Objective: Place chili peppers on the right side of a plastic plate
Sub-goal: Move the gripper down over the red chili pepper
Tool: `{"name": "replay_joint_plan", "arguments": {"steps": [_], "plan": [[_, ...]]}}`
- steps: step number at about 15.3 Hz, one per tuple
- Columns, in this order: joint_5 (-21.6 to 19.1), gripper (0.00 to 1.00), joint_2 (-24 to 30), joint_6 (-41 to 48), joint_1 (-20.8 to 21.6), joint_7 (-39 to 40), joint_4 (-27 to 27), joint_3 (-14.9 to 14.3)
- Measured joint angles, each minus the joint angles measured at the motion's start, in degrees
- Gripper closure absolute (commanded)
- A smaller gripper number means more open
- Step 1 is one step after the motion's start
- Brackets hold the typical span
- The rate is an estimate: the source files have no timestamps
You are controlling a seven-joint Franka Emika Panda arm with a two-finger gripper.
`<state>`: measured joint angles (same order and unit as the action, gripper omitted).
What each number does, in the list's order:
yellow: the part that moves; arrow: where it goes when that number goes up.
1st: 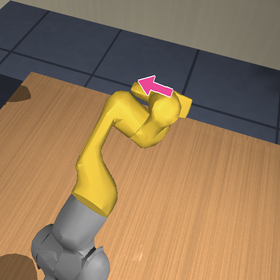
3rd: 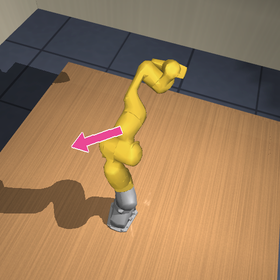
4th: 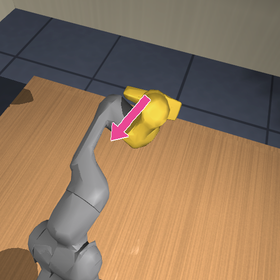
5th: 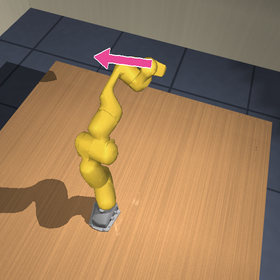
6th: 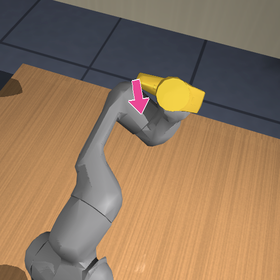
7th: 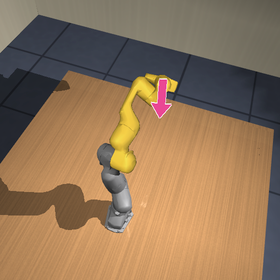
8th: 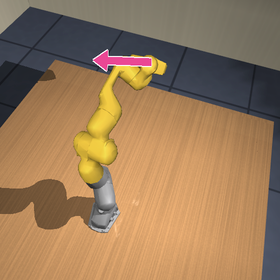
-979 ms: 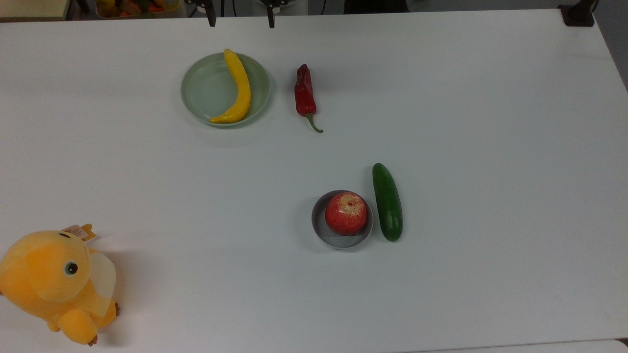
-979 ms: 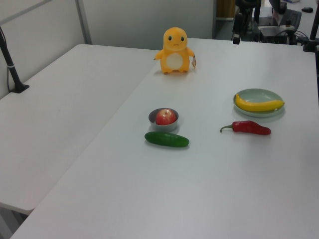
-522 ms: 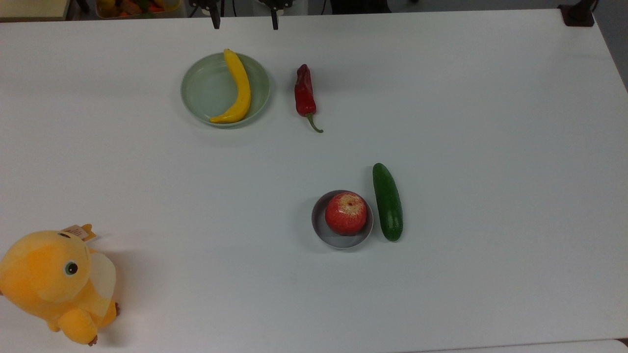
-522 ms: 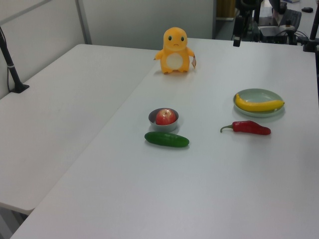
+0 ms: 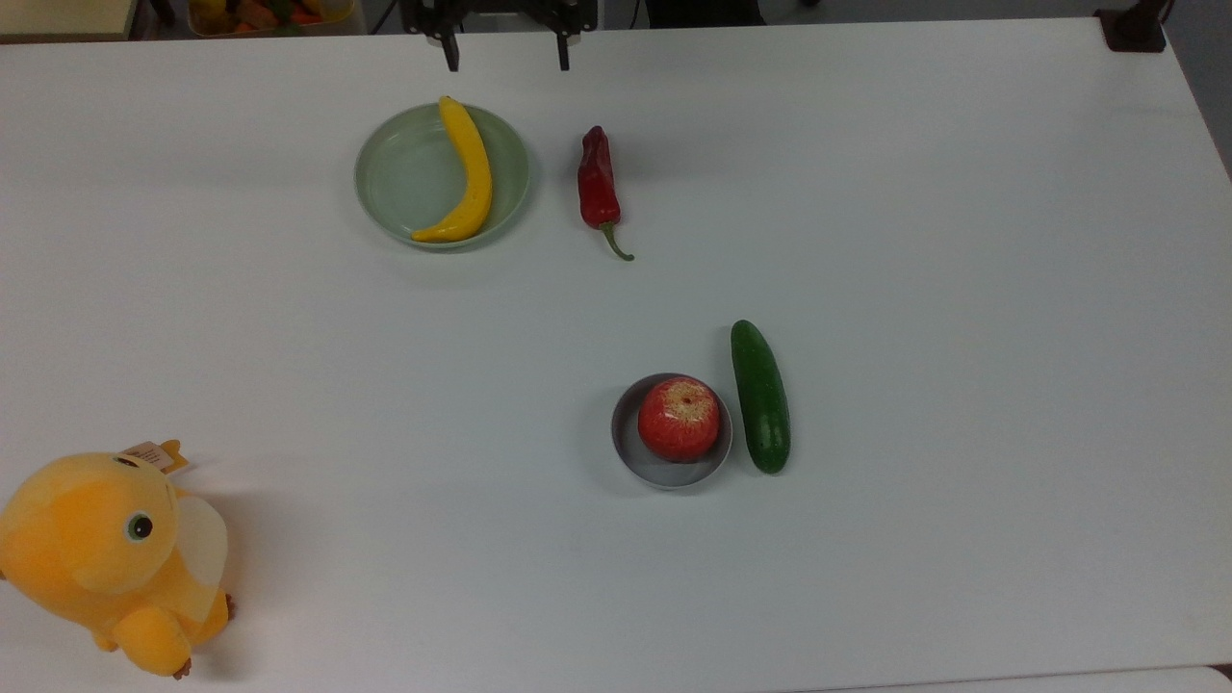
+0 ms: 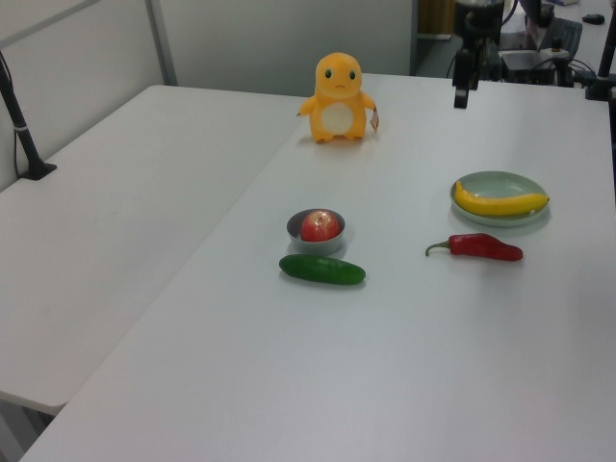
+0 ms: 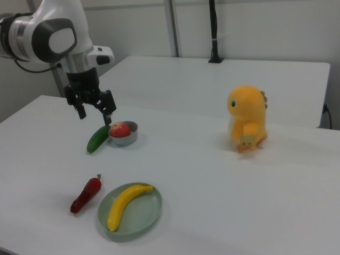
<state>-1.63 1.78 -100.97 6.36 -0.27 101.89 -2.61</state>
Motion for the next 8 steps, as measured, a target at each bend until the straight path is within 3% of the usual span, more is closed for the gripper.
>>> {"name": "replay_joint_plan", "arguments": {"steps": [8], "plan": [[0.0,0.0,-1.52,0.0,0.06,0.04,5.31,4.2]]}}
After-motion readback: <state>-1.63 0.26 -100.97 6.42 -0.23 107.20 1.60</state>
